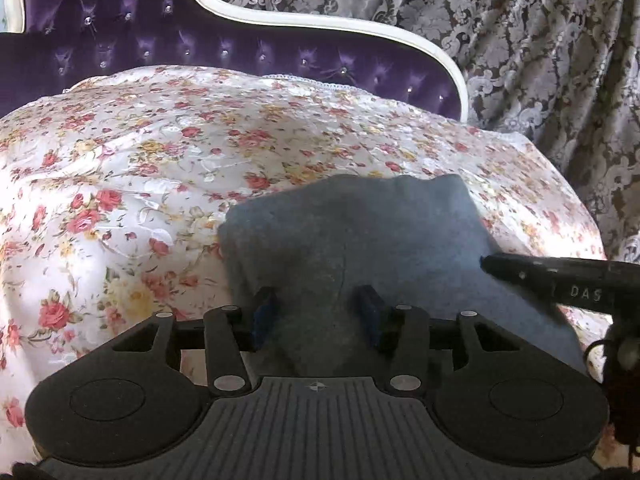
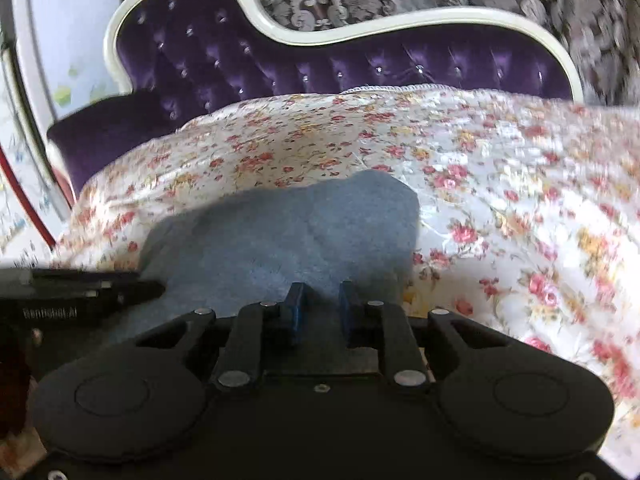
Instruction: Fold small clothes
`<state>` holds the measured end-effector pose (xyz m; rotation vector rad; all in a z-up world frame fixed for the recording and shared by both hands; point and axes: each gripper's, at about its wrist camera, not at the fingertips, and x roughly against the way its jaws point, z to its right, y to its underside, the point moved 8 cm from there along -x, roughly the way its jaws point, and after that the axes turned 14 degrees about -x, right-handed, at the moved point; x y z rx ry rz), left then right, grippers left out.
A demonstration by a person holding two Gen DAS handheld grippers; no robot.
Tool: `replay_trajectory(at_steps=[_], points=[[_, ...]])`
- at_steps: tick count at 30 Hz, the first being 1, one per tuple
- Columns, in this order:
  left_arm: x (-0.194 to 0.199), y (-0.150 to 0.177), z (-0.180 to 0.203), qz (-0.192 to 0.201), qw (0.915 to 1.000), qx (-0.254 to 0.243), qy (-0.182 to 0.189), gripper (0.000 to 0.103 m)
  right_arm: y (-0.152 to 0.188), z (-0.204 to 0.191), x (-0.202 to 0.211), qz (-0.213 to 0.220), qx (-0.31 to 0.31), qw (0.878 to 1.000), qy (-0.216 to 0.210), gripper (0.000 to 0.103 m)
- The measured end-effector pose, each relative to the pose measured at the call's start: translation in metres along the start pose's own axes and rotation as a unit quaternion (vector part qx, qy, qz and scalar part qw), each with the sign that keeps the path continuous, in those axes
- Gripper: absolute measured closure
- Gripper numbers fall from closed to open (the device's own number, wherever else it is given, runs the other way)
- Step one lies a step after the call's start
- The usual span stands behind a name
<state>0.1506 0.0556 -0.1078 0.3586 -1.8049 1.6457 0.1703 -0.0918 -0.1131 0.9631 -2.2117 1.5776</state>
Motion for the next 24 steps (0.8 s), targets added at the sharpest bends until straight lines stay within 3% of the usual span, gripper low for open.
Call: replay_trajectory(at_steps=[6,11,14,17,20,21,24], points=[[0.004,0.0,0.001,0.003,0.9999,-0.005,-0.011,0.057,-0.02,-0.014,0.008,0.022,0.016,1.0,-0.014,0.074],[-0.001,-0.003,0.001,0.0,0.9999,0.0,-0.01,0.056,-0.029,-0.002,-0.034,-0.011,0.028,0.999,0.021,0.074],[-0.001,-0.003,0.001,-0.001,0.9999,0.002,-0.012,0.056,-0.037,0.016,-0.053,-0.008,0.021,0.999,0.046,0.075],[-0.001,-0.004,0.001,-0.004,0.9998,0.006,-0.018,0.053,-0.05,0.025,-0.048,0.007,-0.007,0.999,0.052,0.067],[-0.002,-0.003,-0.002,-0.009,0.9995,0.018,-0.025,0.042,-0.058,0.027,-0.03,0.031,-0.013,0.998,0.052,0.061],[-0.001,-0.003,-0.004,-0.011,0.9993,0.025,-0.027,0.035,-0.058,0.026,-0.021,0.038,-0.017,0.998,0.047,0.053],[0.001,-0.003,-0.008,-0.013,0.9986,0.037,-0.036,0.027,-0.058,0.021,0.001,0.053,-0.017,0.998,0.036,0.034]])
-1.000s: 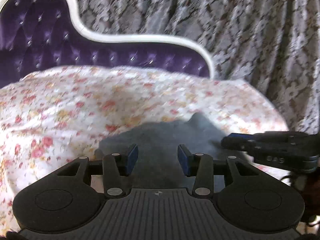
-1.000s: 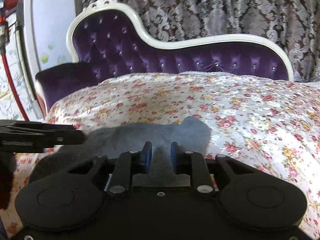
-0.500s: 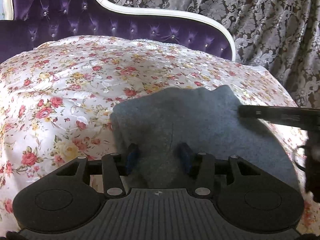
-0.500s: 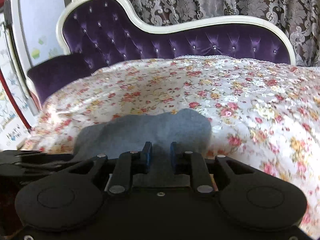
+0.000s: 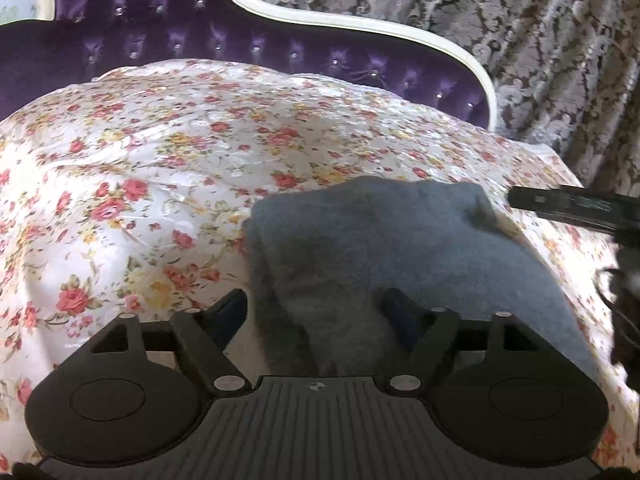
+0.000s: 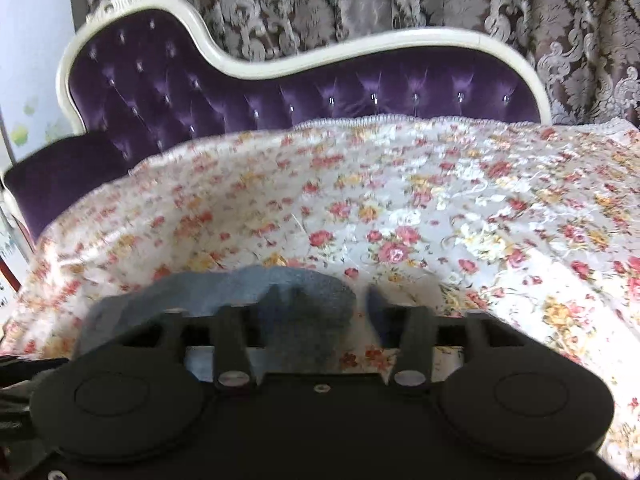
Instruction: Fold small clothes
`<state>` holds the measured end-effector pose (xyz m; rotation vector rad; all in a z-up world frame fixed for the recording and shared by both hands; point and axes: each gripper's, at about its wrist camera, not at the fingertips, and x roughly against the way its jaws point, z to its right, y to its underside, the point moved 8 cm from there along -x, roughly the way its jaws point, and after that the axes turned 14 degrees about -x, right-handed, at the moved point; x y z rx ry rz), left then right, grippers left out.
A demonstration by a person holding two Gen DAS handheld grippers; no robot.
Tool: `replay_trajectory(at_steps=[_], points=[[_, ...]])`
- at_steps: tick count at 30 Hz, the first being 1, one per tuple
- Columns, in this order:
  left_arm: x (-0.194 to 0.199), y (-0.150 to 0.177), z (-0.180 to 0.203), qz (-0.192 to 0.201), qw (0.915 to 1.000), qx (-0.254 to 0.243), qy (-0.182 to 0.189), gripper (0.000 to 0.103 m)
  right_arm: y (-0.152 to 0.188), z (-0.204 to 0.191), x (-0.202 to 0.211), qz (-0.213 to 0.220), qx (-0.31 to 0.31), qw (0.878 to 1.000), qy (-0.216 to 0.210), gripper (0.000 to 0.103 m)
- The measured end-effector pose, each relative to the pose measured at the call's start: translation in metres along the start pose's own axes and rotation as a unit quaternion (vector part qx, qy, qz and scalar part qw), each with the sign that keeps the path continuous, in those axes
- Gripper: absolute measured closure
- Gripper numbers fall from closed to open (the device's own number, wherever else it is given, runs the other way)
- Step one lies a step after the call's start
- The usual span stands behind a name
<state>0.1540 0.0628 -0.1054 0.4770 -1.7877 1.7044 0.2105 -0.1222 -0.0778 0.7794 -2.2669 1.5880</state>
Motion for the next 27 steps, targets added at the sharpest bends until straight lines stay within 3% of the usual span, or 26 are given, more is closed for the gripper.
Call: replay_trajectory(at_steps=[2,3,6,8,15,20,27], points=[[0.003,-0.001,0.001,0.001,1.0,-0.003,-0.002,0.023,0.002,-0.005,0.014,0.006,0.003,1.0,-0.007,0.03],[0.006,-0.002,0.002,0.002,0.9999,-0.009,-0.008,0.018,0.004,-0.007,0.022,0.009,0.003,1.0,-0.009,0.021],[0.013,-0.004,0.008,0.003,0.9991,-0.033,-0.025,0.002,0.009,-0.016,0.04,0.021,0.005,1.0,-0.018,0.006],[0.018,-0.005,0.013,0.002,0.9989,-0.04,-0.025,0.0,0.013,-0.022,0.05,0.026,0.004,0.999,-0.02,0.002],[0.04,-0.007,0.023,0.009,0.9987,-0.041,-0.031,0.0,0.028,-0.031,0.076,0.03,0.011,0.999,-0.008,0.001],[0.057,-0.007,0.028,0.021,0.9985,-0.036,-0.037,0.0,0.042,-0.029,0.089,0.031,0.022,0.999,0.028,0.001],[0.074,-0.002,0.036,0.026,0.9988,-0.033,-0.026,0.0,0.061,-0.03,0.105,0.01,0.005,1.0,0.016,0.001]])
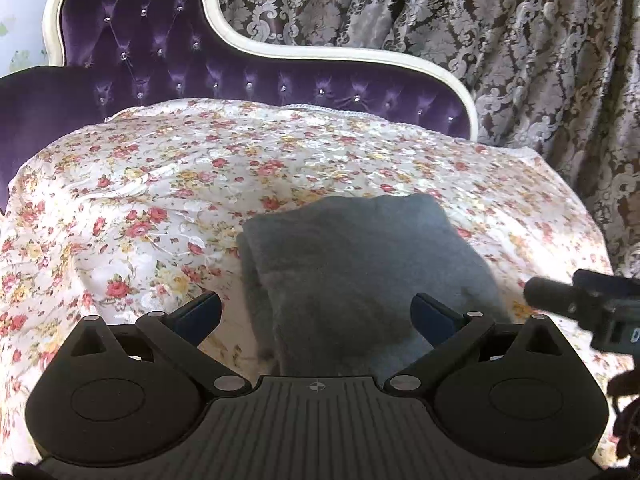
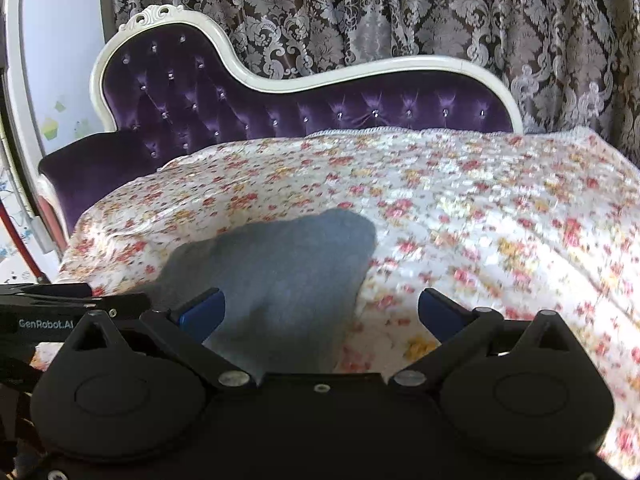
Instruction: Fold small clothes
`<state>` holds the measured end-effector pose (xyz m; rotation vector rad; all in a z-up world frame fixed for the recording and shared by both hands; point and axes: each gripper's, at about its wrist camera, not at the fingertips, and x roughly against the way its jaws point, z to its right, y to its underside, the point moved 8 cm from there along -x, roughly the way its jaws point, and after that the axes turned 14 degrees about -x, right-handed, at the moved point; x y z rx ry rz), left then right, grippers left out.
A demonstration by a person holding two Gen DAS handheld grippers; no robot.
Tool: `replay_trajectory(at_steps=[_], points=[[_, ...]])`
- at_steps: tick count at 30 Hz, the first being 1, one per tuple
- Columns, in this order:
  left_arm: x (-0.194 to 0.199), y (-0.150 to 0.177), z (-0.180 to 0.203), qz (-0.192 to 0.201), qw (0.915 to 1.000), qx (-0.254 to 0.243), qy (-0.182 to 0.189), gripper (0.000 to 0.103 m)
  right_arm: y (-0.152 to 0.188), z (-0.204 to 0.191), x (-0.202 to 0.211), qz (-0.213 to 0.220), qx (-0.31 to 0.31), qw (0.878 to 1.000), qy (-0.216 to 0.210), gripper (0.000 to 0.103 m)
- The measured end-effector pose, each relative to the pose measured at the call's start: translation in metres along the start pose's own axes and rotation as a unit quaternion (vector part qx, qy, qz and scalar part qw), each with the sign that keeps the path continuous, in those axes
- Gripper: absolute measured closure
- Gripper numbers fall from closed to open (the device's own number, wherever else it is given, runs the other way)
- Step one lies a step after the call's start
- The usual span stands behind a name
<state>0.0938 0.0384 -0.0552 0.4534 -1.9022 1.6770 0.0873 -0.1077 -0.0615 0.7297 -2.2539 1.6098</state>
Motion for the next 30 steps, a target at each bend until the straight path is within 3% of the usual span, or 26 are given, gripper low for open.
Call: replay_trajectory(at_steps=[6,16,30], points=[[0.014,0.004,0.008,-0.013,0.9996,-0.013,-0.02,0.001,0.009,-0.005,0.016,-0.004,-0.001,1.0,0.0,0.001],[0.03,0.005,0.012,-0.054,0.9931,-0.044,-0.094,0.001,0.024,-0.004,0.029,-0.024,-0.014,0.999,0.031,0.001],[0.037,0.01,0.013,-0.075,0.993,-0.034,-0.085,0.001,0.023,-0.015,0.045,-0.006,0.008,0.999,0.051,0.001]])
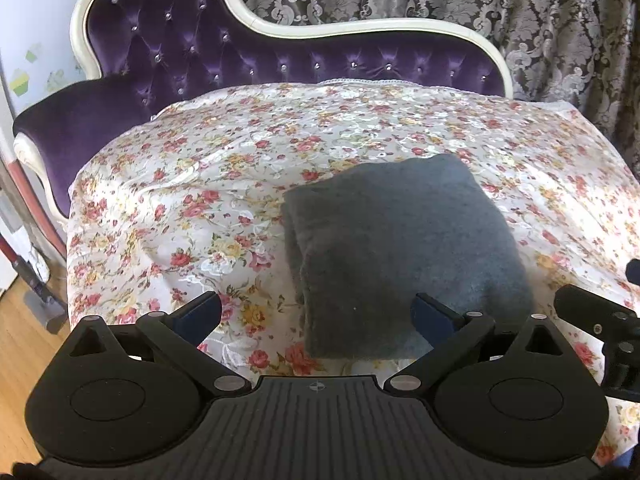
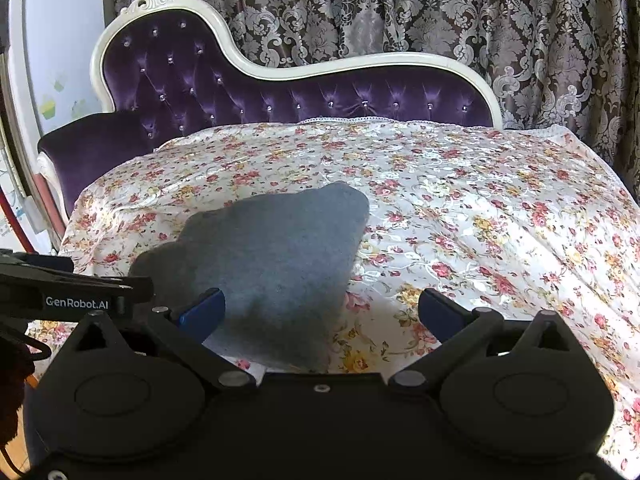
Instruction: Fold small clothes
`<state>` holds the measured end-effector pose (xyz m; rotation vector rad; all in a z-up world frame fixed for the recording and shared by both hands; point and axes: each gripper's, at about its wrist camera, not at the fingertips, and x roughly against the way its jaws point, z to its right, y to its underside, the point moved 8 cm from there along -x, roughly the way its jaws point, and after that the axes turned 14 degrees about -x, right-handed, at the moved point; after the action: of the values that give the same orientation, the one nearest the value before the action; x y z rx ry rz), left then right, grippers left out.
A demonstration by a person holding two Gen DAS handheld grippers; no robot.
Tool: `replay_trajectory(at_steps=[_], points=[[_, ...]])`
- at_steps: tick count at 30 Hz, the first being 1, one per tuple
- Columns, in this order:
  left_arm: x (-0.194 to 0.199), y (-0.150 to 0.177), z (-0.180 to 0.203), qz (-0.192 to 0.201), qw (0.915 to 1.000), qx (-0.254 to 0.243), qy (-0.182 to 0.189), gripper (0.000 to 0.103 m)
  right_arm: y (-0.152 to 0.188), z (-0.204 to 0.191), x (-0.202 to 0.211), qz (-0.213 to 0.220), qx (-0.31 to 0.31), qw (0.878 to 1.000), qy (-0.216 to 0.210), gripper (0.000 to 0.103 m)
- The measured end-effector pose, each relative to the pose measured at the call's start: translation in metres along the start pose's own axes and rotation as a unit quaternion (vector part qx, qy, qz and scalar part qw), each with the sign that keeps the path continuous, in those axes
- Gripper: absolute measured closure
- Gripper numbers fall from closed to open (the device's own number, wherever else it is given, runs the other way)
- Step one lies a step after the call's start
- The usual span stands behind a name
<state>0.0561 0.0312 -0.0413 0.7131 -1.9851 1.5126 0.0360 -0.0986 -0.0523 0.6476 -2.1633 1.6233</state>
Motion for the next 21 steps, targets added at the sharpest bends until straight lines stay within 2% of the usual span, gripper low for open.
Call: replay_trajectory(at_steps=[4,9,21], points=[[0.0011,0.0015,-0.003,-0.003,0.9999,0.01,0.003,0.001,0.0006,0.0028,-0.0026,-0.012,-0.001,1.0,0.022,0.001],[0.0,0.0033,-0.0048,-0.008,0.9998,0.016,0.004,0.001,0.0041,0.0042,-0.0063,-0.032,-0.012,0.999,0.011,0.001],[-0.0037,0.008,-0.0029,-0.019,0.9997,0.015,0.007,0.001,0.0068,0.0021,-0.0098,-0.046,-0.016,0.999,0.011,0.001]])
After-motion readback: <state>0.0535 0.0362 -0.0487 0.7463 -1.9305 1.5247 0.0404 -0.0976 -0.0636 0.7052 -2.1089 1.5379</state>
